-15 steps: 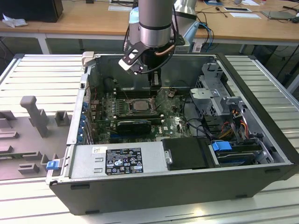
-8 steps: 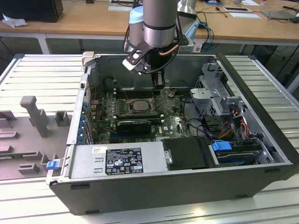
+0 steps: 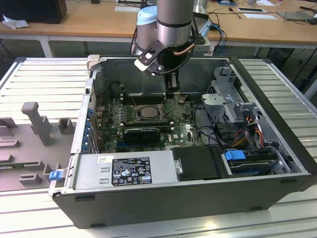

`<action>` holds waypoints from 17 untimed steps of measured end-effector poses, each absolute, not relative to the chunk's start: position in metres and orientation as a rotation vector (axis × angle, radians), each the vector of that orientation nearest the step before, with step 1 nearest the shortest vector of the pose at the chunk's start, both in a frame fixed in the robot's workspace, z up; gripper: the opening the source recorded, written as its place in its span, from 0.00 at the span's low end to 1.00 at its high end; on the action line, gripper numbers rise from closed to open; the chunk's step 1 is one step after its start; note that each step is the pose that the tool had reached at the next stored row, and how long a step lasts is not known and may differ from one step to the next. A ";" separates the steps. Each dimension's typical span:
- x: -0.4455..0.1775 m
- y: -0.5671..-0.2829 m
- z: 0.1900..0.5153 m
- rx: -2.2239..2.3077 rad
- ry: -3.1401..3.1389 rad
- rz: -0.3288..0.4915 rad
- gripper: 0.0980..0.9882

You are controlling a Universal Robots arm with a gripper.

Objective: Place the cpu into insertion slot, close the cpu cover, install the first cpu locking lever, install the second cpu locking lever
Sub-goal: 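Close the cpu cover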

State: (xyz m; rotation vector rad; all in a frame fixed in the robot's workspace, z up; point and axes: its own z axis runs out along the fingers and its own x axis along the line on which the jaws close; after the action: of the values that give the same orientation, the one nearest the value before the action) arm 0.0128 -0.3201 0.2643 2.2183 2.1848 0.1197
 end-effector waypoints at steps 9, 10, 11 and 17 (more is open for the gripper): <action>0.027 -0.320 0.264 2.219 2.185 0.119 0.01; 0.028 -0.320 0.264 2.219 2.185 0.119 0.01; 0.030 -0.320 0.264 2.219 2.185 0.119 0.01; 0.039 -0.320 0.264 2.222 2.189 0.111 0.01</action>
State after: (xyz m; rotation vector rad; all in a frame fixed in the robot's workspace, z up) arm 0.0388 -0.3202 0.2643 2.2224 2.1888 0.1114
